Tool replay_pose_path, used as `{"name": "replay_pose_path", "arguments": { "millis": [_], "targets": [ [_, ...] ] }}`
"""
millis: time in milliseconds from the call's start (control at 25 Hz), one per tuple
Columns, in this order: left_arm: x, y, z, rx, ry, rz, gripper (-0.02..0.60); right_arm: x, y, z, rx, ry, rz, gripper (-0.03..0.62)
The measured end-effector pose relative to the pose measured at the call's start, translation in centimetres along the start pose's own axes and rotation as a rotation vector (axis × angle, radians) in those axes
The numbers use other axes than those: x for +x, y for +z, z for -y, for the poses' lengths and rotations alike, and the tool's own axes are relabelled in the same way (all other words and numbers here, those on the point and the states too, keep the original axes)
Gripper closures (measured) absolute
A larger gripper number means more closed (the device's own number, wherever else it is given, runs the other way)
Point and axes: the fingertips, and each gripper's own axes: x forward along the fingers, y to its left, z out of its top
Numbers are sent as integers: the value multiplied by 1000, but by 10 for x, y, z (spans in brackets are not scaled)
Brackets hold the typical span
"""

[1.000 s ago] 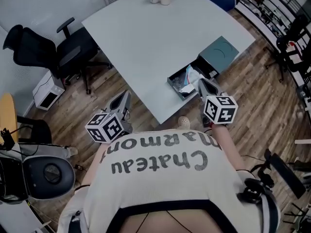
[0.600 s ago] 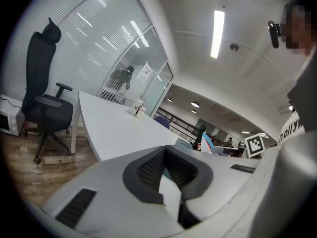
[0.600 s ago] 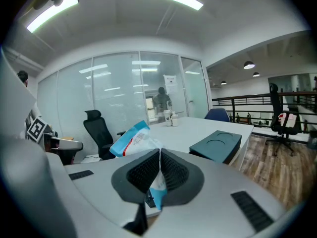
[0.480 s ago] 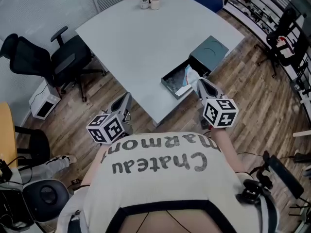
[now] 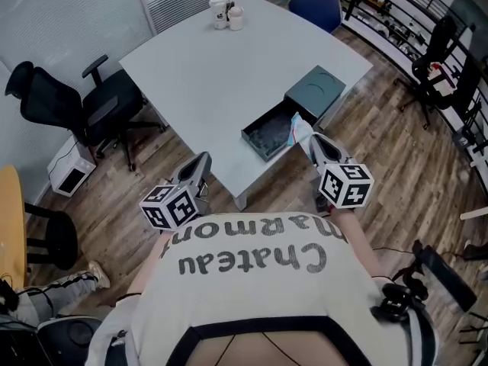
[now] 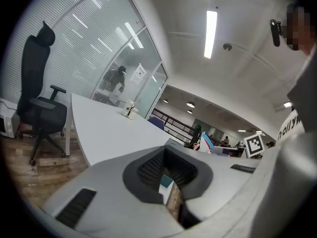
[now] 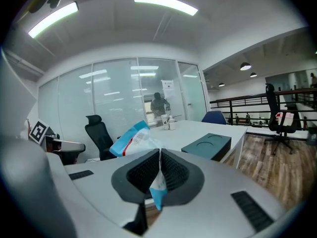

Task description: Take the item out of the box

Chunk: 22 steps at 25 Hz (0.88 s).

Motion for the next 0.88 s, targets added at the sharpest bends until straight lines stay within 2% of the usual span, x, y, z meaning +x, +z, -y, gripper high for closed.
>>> {"name": "replay_pose_path", "arguments": {
  "millis": [480, 880],
  "targets": [
    [-26, -34, 60, -28, 75, 29, 588, -61, -13, 17, -14, 91, -3, 584],
    [-63, -67, 118, -22, 112, 55, 588, -128, -39, 35, -28, 104, -16, 584]
  ]
}}
